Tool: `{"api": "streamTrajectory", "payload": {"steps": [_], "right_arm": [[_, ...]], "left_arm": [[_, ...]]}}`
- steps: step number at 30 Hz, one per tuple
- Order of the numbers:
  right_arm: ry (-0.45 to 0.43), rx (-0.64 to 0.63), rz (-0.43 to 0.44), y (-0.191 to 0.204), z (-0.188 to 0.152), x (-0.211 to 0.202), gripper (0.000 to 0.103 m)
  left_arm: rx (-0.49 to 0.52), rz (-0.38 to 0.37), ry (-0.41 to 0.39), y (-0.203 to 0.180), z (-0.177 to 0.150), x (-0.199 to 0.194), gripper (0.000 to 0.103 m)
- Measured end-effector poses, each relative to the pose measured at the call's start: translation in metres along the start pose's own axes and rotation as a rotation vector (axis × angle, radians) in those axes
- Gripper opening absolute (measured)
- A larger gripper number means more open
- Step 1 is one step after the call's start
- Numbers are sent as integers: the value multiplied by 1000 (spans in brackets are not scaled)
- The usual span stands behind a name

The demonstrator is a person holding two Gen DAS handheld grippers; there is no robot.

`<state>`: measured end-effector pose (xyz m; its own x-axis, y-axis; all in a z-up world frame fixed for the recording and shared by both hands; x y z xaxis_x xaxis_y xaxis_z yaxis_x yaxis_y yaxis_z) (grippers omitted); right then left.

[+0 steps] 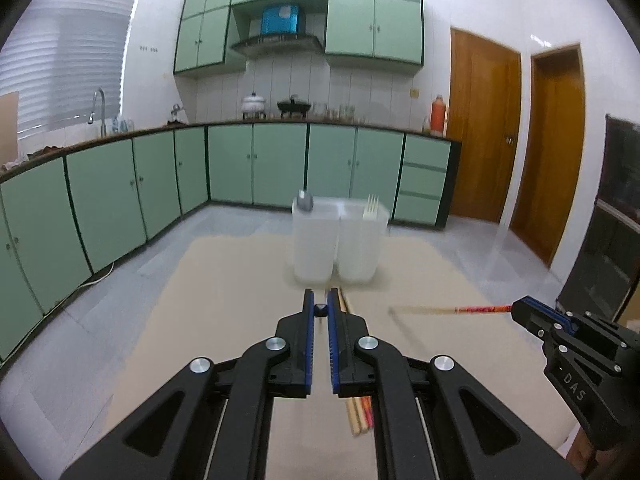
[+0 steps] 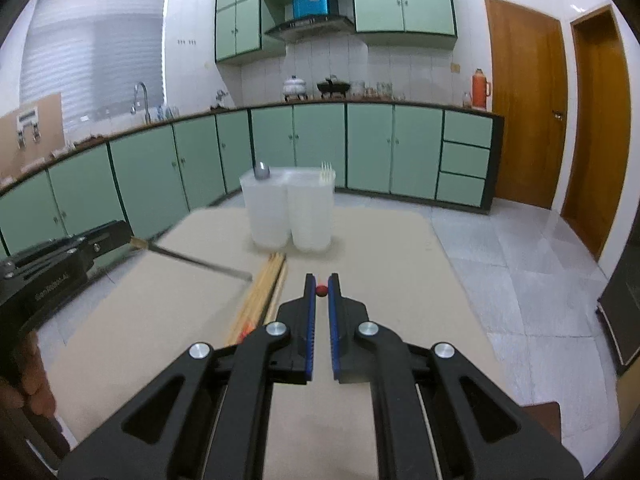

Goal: Organize utensils
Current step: 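Carry both held chopsticks up over the white holder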

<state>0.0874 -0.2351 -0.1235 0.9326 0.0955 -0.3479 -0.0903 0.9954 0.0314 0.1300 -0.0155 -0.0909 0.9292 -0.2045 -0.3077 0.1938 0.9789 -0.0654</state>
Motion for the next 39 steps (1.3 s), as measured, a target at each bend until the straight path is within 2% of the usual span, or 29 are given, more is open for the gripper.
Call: {"api": "streamTrajectory", "payload": {"steps": [7, 14, 22, 30, 34, 39], "right_arm": [[-53, 51, 73, -12, 61, -2, 5], [-48, 87, 156, -20, 107, 6, 5], [-108, 86, 205, -29, 172, 23, 5], [-205, 68, 172, -36, 234, 65, 5], [-211, 61, 156, -38, 251, 100, 5], [-203, 43, 132, -37, 255, 148, 5]], "left_arm": [[-5, -50, -78, -3, 46, -5, 6], [-30, -111, -113, -3, 79, -10, 6], [-28, -133, -187, 1, 121, 0, 6], [-6, -120, -297, 0, 180, 43, 6], [2, -94, -335, 1, 203, 74, 6], [19, -63, -375, 1, 217, 116, 6]]}}
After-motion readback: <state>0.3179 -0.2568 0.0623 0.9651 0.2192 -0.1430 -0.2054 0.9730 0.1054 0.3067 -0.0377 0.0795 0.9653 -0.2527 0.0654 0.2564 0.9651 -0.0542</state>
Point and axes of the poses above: each gripper's, at about its wrist camera, not at the fingertips, and x roughly the way its jaws point, y to its left, z to its top, the point moved 4 cm from there along x, roughly the way its jaws point, and after that the axes turned 7 degrees about -y, right-handed, at the moved point
